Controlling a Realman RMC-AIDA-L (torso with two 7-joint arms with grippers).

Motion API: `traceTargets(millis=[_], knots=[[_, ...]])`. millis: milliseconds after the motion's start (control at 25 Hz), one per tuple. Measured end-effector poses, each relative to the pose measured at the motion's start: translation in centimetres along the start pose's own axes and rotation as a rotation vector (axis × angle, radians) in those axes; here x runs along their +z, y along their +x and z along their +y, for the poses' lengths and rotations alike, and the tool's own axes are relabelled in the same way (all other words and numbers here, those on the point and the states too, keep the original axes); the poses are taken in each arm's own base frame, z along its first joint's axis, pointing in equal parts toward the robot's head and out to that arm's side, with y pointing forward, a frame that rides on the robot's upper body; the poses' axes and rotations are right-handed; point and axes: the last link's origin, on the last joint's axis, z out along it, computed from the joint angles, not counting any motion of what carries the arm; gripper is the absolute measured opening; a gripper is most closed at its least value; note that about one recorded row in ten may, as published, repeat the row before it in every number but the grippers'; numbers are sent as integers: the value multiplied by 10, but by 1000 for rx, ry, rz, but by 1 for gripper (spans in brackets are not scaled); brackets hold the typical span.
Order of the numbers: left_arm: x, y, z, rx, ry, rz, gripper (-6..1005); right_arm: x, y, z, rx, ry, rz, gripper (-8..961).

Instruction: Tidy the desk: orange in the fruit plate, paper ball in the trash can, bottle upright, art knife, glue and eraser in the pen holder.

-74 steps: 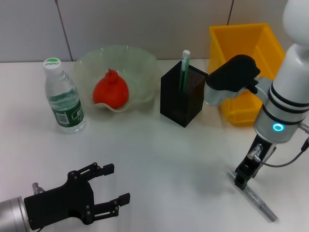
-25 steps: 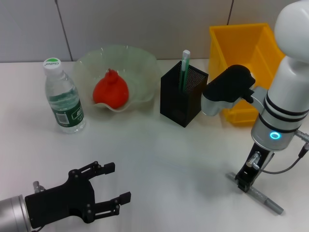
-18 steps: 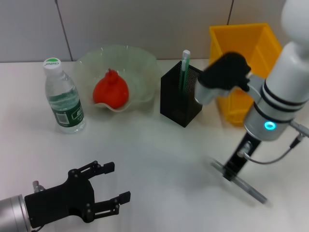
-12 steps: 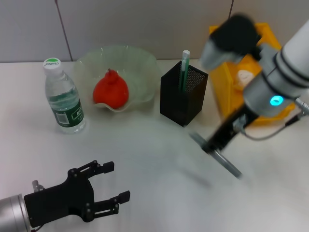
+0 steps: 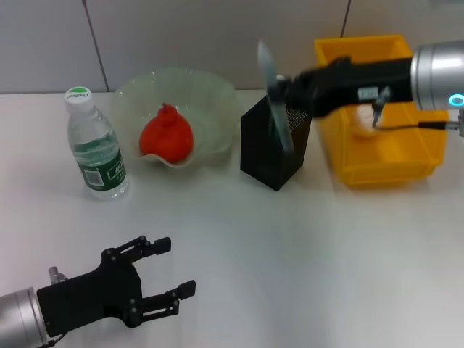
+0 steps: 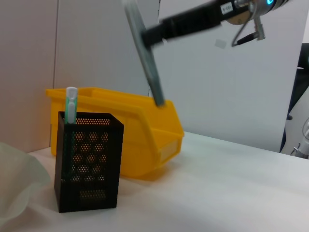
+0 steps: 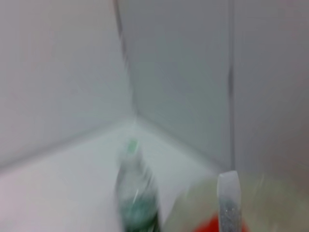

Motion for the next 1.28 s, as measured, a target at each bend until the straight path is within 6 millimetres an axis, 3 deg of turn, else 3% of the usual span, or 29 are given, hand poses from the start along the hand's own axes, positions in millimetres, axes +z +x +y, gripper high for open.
traceTargets(millis=[160,240,400,640,1280], knots=[[0,0,-1,1,8,1,847,1,6,-14,19,51,-124,131],[2,0,-2,3,10,-4,847,13,18,-30,66,115,-181,131],[2,0,-3,6,11,-7,847,32,30,-40,84,175,-147,132],[5,0,-4,13,10,-13,847,48,36,-42,100,188,-110,130],[2,1,-6,15,16,-15,847,46,50,-41,134,191,-92,220]])
